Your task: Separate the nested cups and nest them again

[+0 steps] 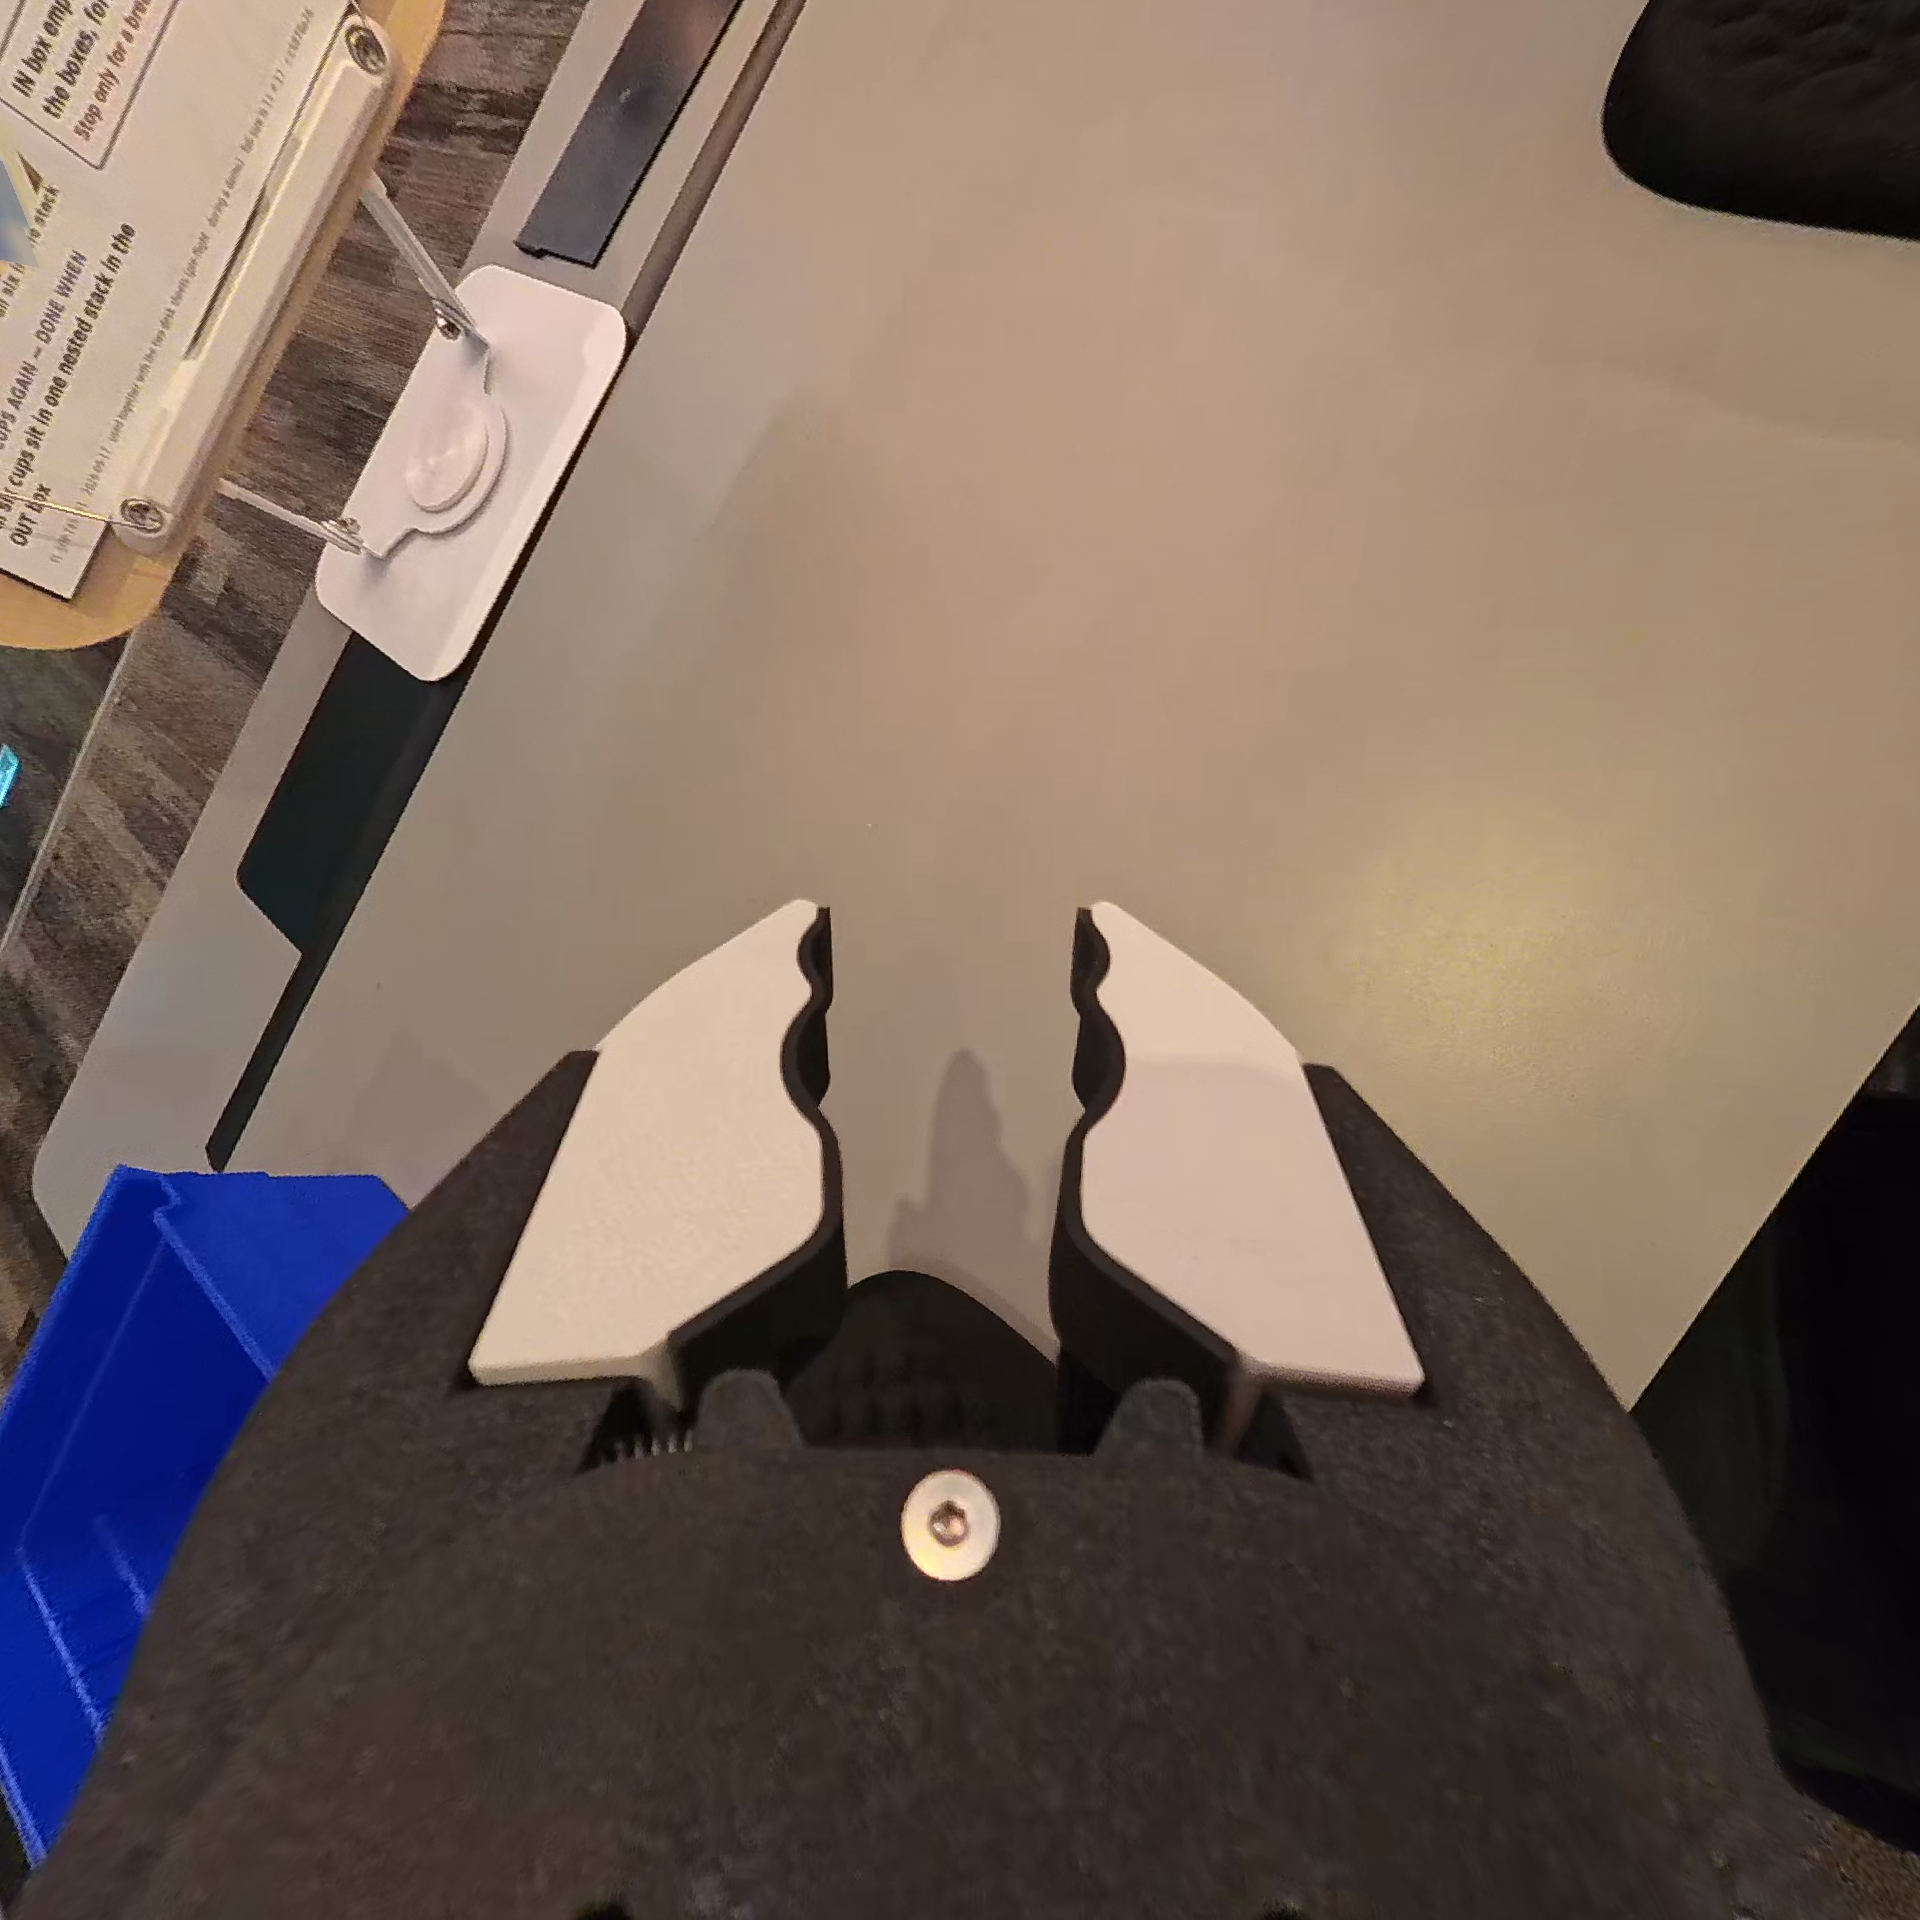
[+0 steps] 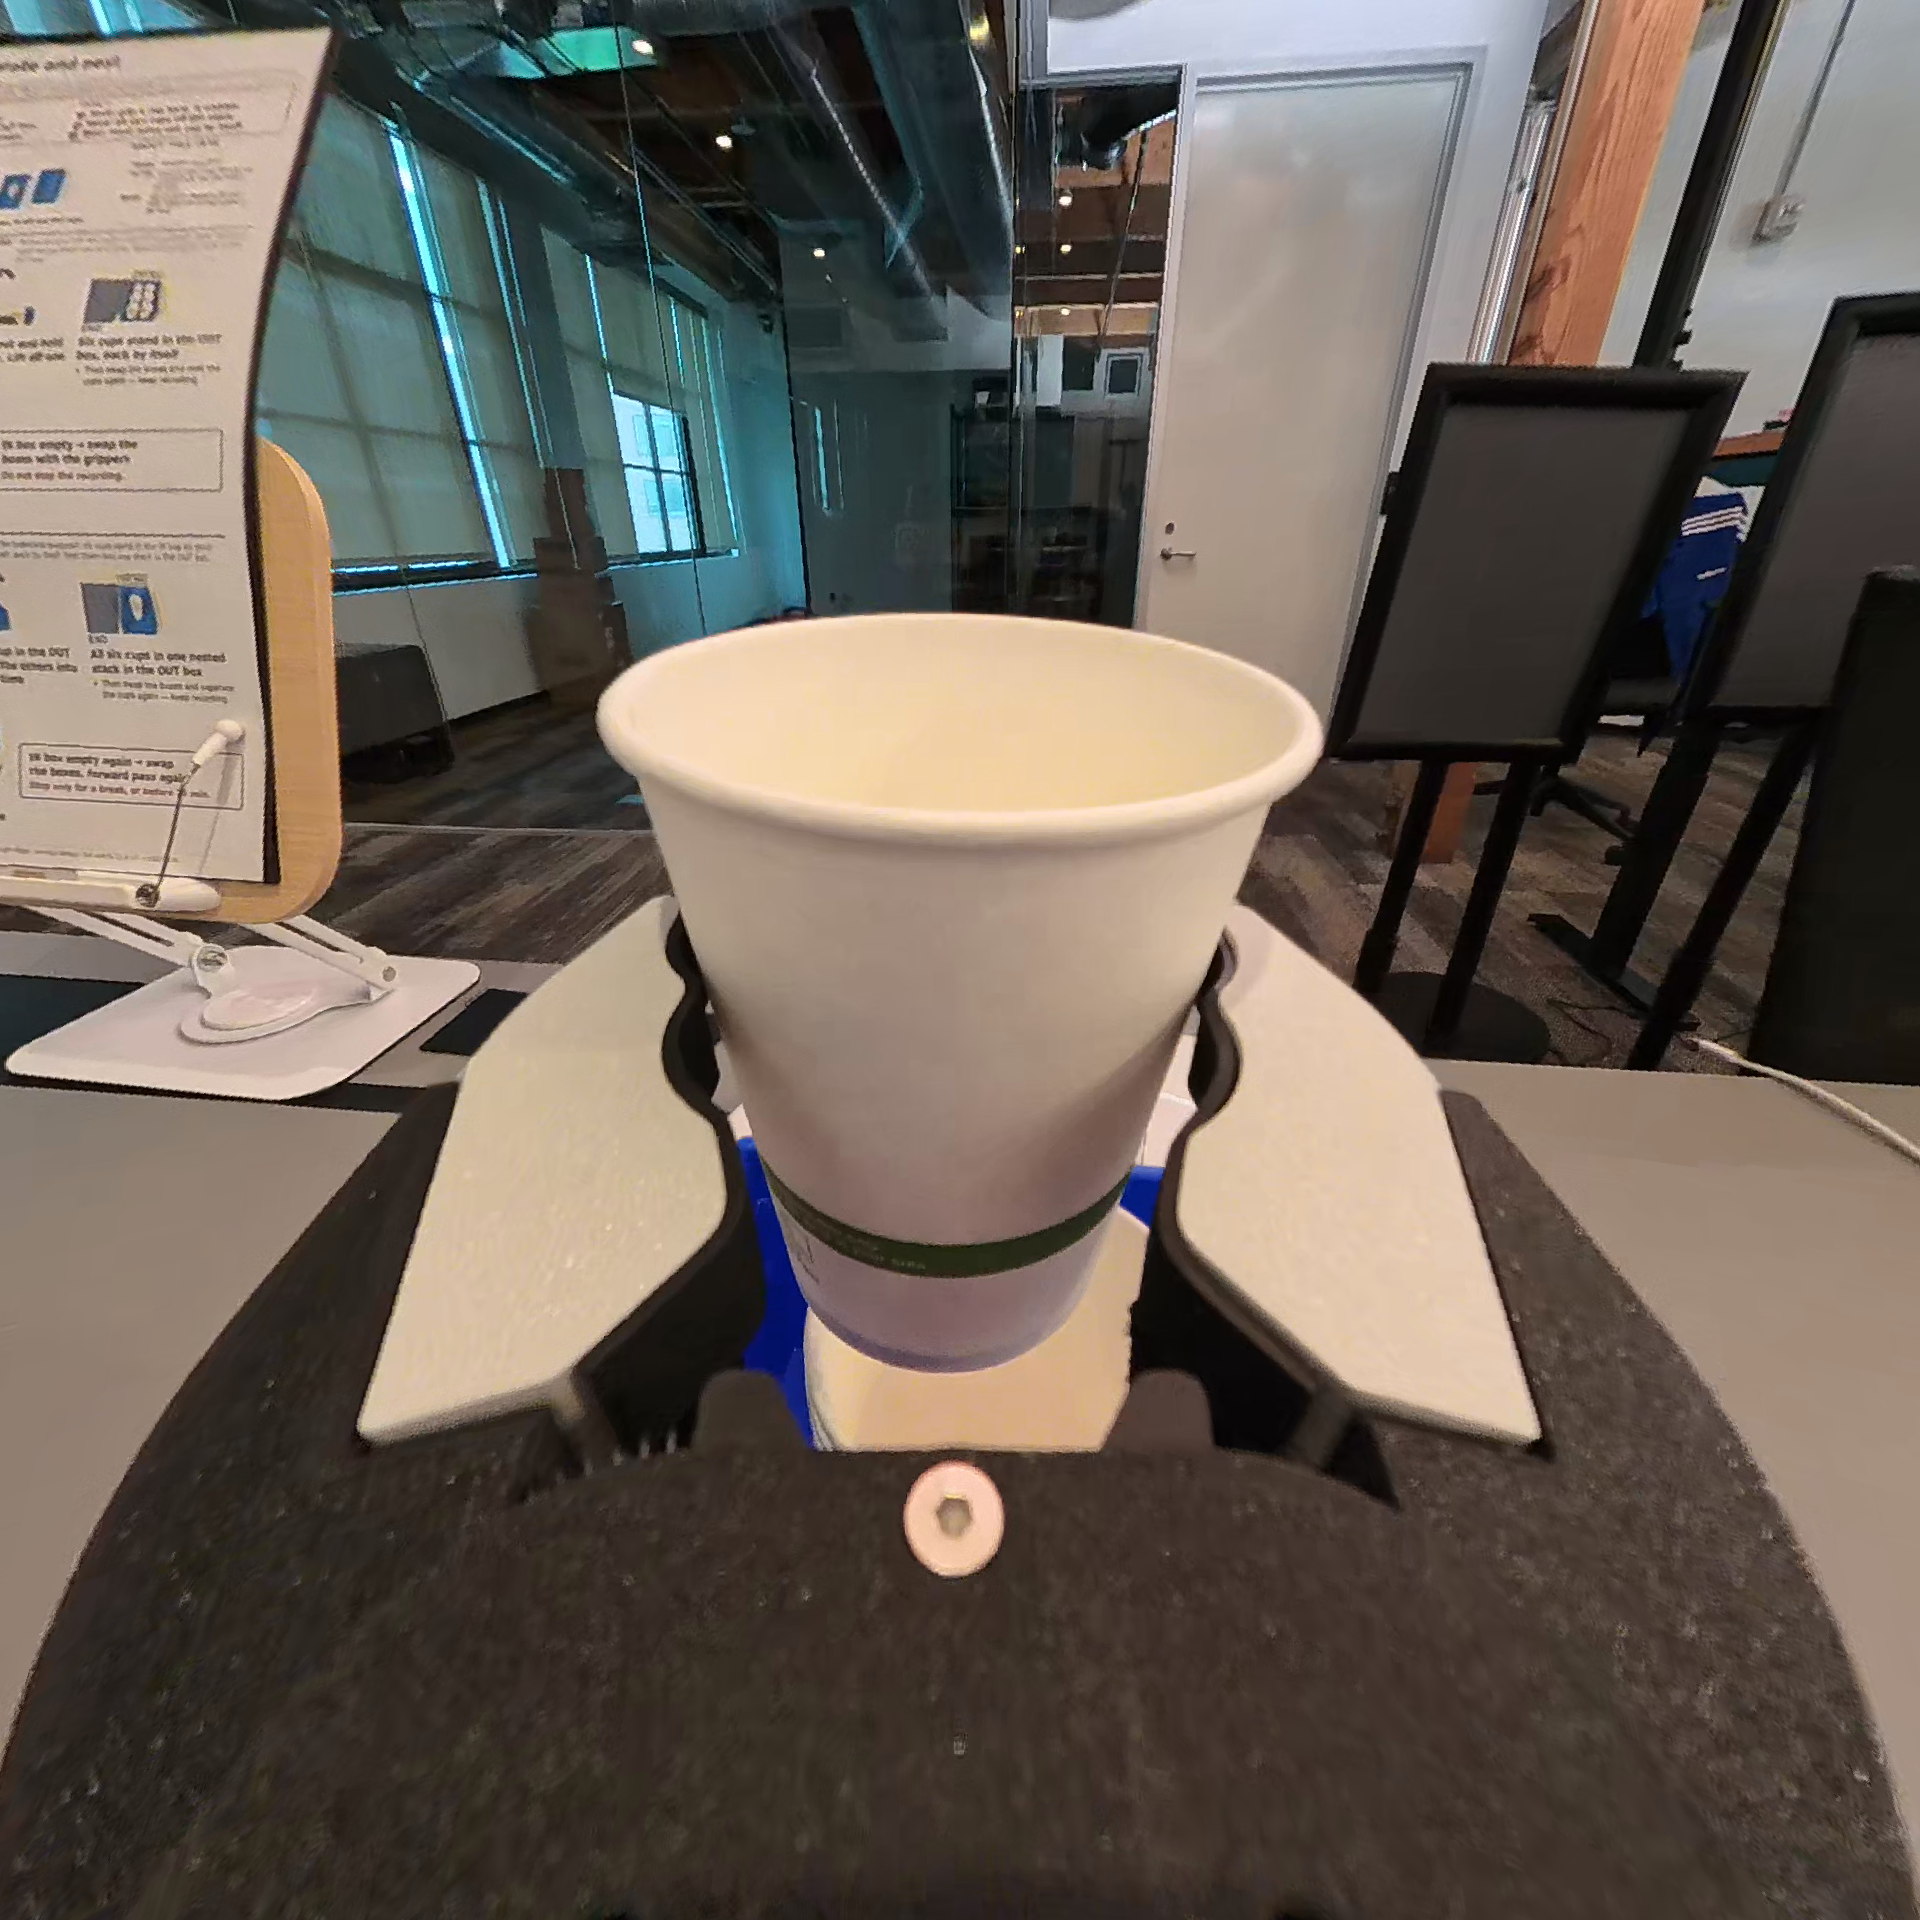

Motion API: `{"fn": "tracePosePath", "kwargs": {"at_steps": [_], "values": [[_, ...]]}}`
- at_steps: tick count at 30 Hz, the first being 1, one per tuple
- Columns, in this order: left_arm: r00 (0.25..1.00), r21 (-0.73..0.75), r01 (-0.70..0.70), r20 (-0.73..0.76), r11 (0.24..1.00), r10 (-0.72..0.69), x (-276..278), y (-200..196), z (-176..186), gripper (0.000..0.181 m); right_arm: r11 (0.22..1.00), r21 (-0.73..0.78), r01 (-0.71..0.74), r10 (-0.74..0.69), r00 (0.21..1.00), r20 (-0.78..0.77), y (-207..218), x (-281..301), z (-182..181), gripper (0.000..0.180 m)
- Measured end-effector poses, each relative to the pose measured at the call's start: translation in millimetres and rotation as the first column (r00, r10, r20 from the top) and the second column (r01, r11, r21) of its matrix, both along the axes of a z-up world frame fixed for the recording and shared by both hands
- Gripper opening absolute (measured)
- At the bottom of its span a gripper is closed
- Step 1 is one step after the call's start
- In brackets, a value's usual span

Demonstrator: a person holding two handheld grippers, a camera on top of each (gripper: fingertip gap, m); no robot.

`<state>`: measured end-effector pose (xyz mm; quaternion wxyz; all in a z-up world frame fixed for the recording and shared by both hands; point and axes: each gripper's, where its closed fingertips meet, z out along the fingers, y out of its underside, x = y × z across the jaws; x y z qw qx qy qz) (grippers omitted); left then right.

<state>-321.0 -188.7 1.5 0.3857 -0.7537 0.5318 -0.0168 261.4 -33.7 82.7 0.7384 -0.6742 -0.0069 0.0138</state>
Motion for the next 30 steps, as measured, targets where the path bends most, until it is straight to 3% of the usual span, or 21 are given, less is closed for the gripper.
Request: {"fn": "tracePosePath", "kwargs": {"at_steps": [12, 16, 20, 26, 30], "values": [[1.0, -0.012, 0.009, -0.006, 1.0, -0.009, 0, -3, -7, 0.043, 0.978, -0.209, 0.015, -0.012, 1.0, 0.014, 10, 7, -44, 0.09], [1.0, -0.027, 0.0, 0.003, 1.0, 0.0, -3, -5, -11, 0.043, 0.919, -0.392, 0.031, -0.025, 0.999, 0.02, -2, 12, -66, 0.101], [0.999, -0.024, -0.035, 0.034, 0.999, 0.036, -12, -7, -14, 0.043, 0.935, -0.352, 0.043, -0.041, 0.999, 0.012, -30, 14, -39, 0.103], [0.96, 0.051, -0.272, 0.09, 0.961, 0.266, -72, 8, 3, 0.043, 0.898, -0.421, 0.129, -0.136, 0.991, 0.014, -91, 20, -17, 0.083], [0.861, 0.137, -0.509, 0.065, 0.85, 0.505, -159, 17, 20, 0.044, 0.754, -0.642, 0.143, -0.119, 0.99, 0.08, -92, 62, -55, 0.072]]}}
